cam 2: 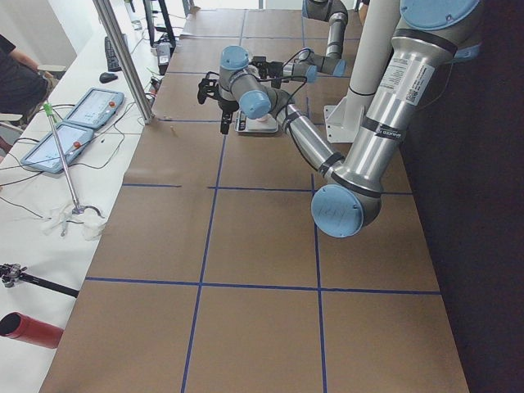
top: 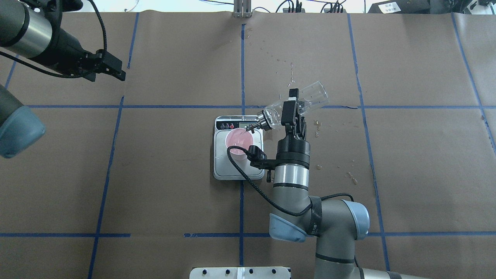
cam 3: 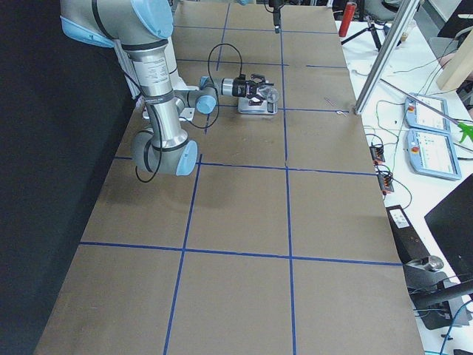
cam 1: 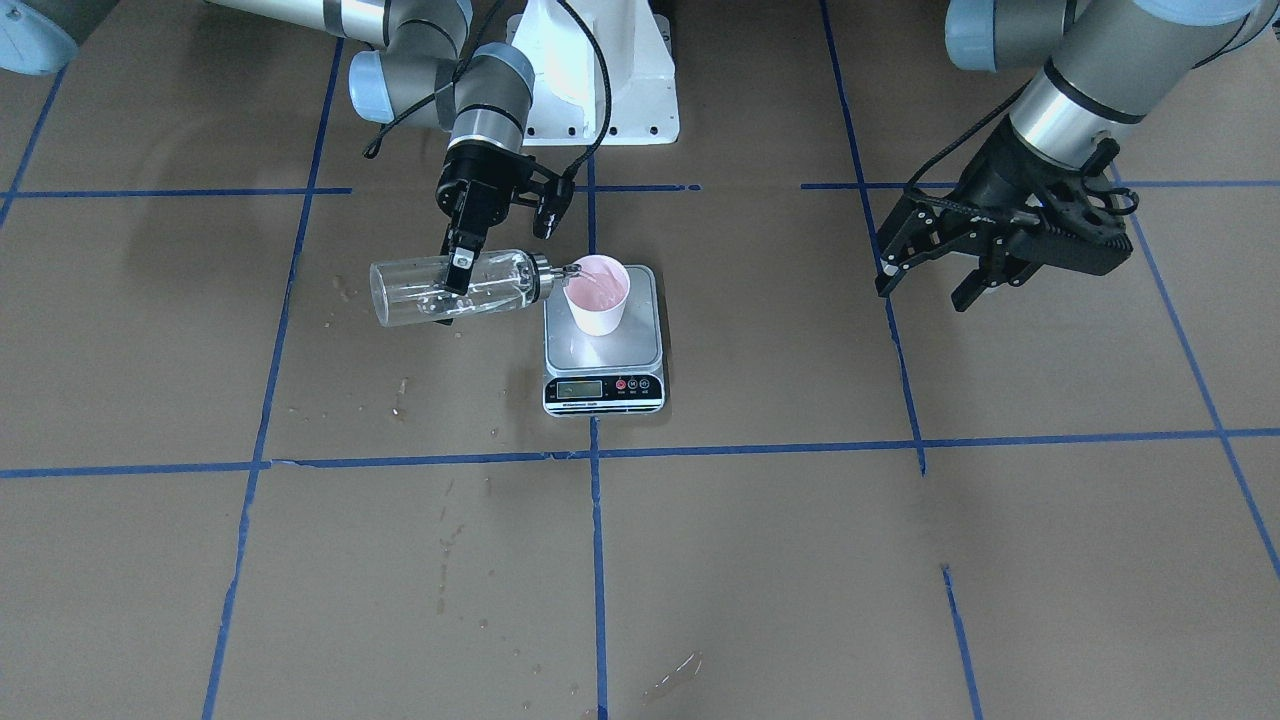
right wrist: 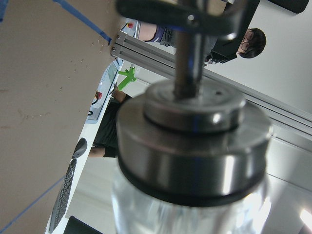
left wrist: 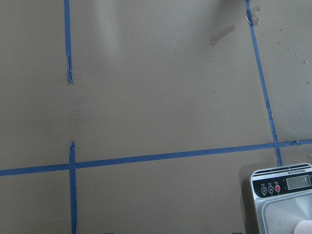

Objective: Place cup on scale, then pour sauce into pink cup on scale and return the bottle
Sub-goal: 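Tilt the bottle upright and carry it back away from the scale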

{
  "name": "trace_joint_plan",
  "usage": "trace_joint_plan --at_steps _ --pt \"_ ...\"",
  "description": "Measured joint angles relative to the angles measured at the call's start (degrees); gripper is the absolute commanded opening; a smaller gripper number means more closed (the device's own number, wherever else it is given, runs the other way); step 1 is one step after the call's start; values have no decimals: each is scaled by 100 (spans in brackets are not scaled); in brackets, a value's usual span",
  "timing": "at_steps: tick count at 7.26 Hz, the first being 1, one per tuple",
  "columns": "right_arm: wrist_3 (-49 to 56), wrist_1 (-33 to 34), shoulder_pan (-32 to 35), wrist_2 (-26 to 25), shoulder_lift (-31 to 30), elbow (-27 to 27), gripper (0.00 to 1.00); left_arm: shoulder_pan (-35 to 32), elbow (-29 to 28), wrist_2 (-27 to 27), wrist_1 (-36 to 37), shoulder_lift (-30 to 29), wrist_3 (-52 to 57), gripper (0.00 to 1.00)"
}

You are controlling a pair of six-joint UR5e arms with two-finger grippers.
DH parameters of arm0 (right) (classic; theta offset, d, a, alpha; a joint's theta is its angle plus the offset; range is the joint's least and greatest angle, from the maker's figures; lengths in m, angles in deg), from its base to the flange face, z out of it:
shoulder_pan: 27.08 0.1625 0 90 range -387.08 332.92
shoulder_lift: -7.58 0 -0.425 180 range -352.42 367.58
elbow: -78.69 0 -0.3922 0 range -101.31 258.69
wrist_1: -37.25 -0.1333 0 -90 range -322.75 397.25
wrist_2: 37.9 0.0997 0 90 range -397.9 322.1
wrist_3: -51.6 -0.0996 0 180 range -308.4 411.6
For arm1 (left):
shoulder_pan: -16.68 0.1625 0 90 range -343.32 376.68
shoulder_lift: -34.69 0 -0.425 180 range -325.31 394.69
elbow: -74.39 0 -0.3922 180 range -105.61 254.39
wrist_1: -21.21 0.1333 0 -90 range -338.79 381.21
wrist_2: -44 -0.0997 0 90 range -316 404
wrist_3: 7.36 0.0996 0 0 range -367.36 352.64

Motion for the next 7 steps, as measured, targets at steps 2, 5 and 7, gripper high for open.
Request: trace_joint_plan --at_steps 2,5,7 --pt "-236 -807 -1 57 -174 -13 0 4 -4 0 0 -3 0 85" --pt "-1754 -1236 -13 335 -266 -4 0 5 3 0 0 -9 -8 85" --pt "-3450 -1260 -17 723 -243 -43 0 5 6 0 0 -12 -15 85"
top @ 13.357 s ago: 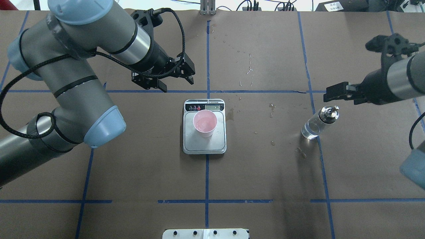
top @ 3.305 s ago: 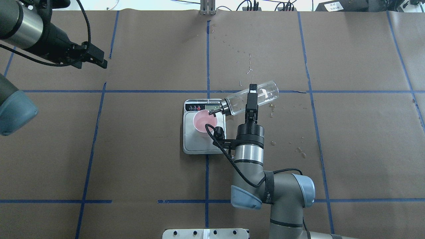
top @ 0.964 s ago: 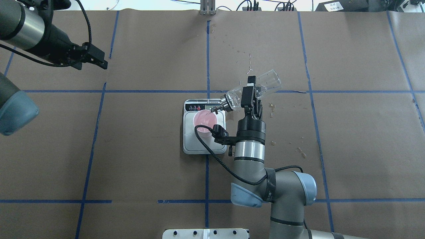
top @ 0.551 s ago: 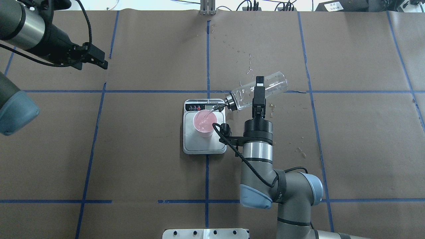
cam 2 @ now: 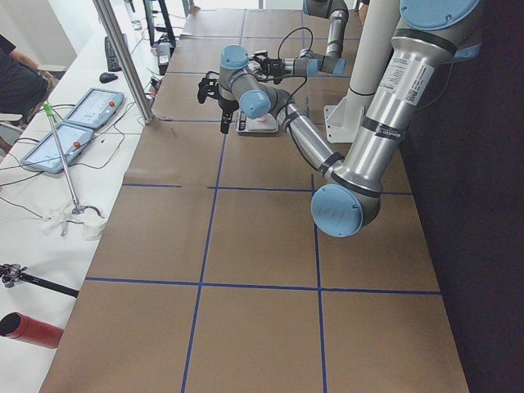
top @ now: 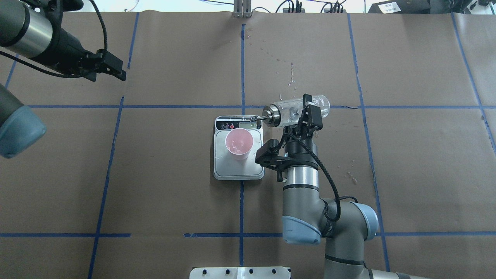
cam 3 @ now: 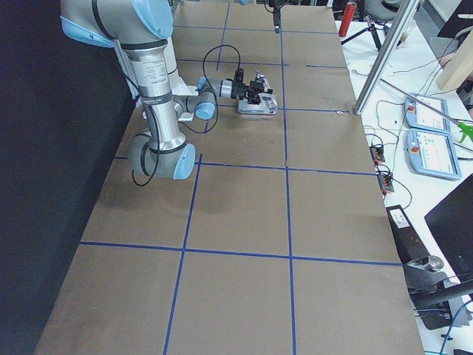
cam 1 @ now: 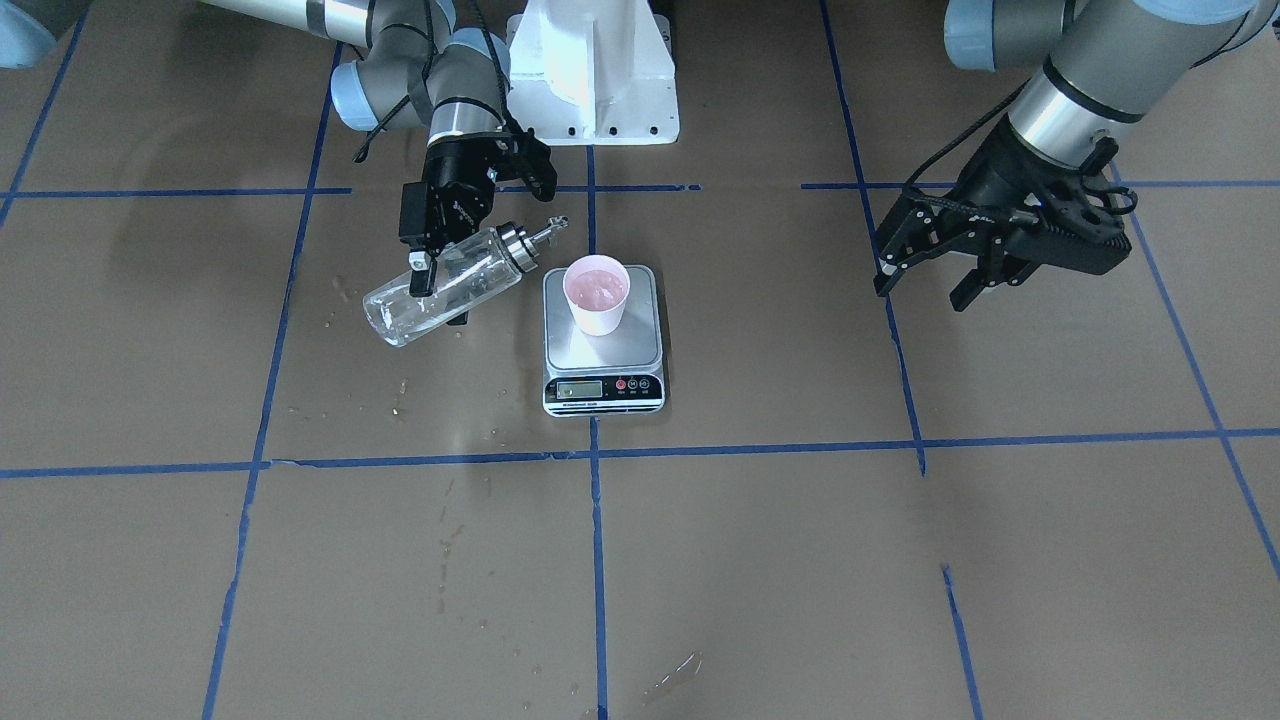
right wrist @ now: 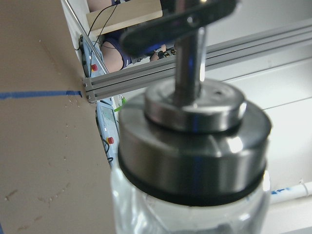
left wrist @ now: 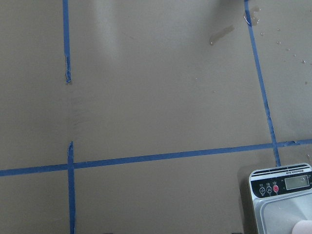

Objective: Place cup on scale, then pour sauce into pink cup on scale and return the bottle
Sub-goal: 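Tilt the bottle upright and carry it back away from the scale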

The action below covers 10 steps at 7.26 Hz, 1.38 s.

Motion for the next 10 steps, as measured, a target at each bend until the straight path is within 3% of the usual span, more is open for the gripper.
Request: trace_joint_plan --at_steps 3,6,10 --pt "-1870 -340 25 607 -62 -171 0 0 16 0 0 0 -5 85" --pt "-2593 -733 56 971 -848 -611 0 0 53 0 10 -6 -17 85" --pt "-5319 -759 195 1640 -1564 -830 0 2 78 0 26 -59 -150 86"
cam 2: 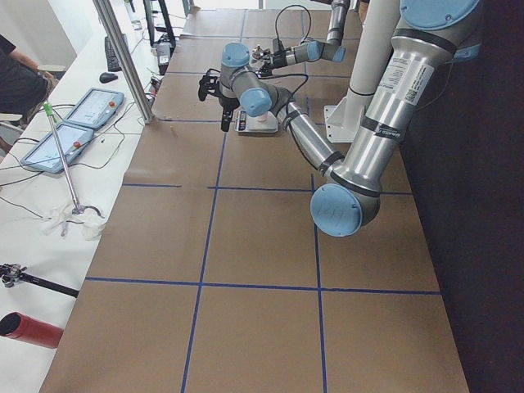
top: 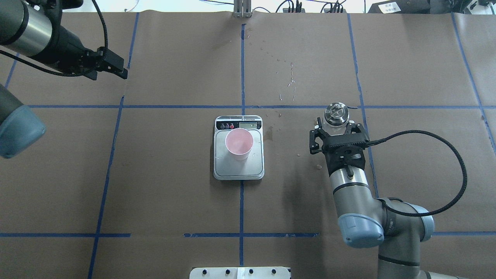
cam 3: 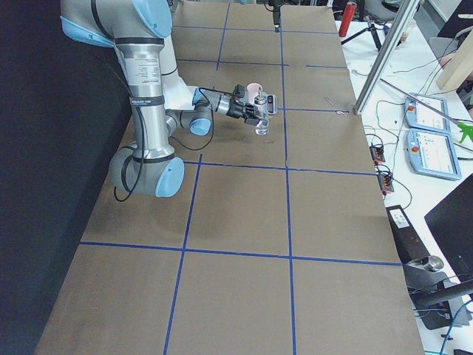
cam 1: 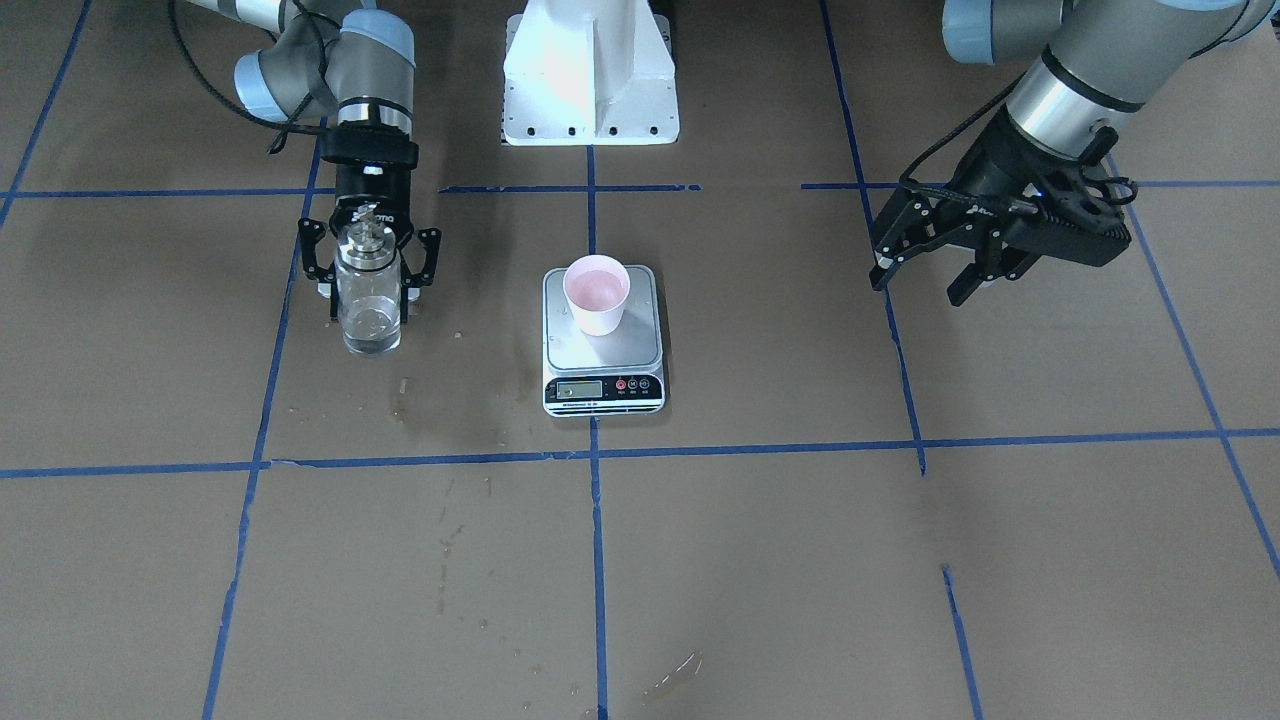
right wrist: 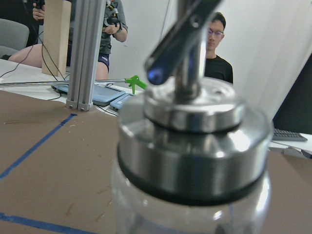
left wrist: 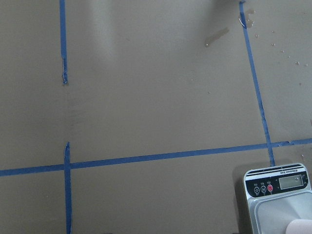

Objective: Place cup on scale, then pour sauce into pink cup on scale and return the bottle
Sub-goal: 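Tilt the bottle upright and carry it back away from the scale, then lower the glass bottle onto the table at its original spot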

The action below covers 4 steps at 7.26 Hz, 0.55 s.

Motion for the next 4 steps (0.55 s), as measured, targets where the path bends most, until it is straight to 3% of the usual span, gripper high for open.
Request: trace_joint_plan --at_steps 4 --pt "-1934 -8 187 389 -863 12 0 9 33 -5 1 -29 -107 86"
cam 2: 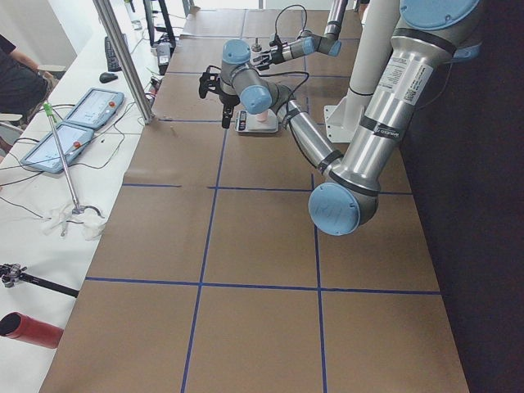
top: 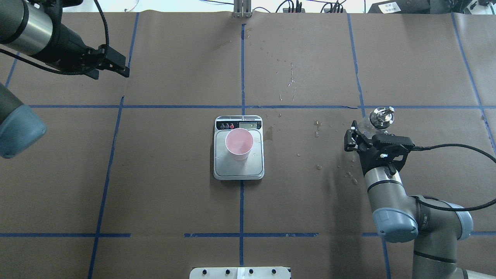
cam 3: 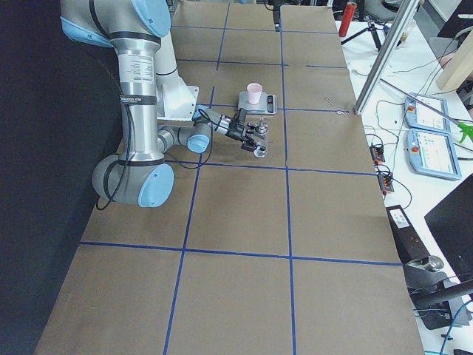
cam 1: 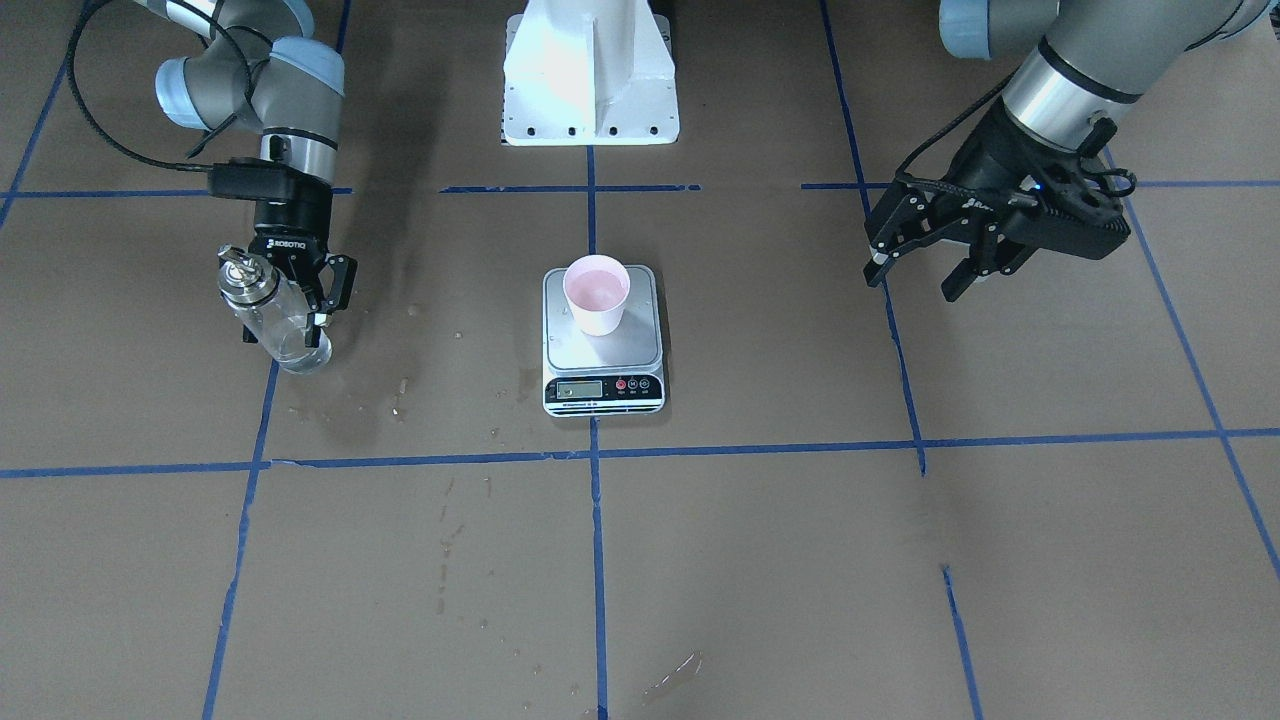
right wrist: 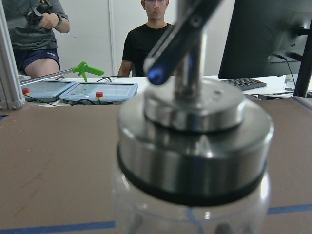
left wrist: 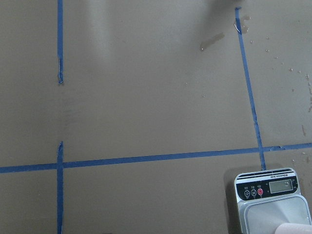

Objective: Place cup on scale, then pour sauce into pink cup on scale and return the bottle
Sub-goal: 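Lower the glass bottle onto the table at its original spot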

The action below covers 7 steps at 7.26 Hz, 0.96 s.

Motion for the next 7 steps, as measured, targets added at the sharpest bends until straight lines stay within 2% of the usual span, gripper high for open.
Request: trace_joint_plan --at_steps 7 --pt "-207 12 -39 421 -196 -185 0 0 36 -3 0 -9 -11 86"
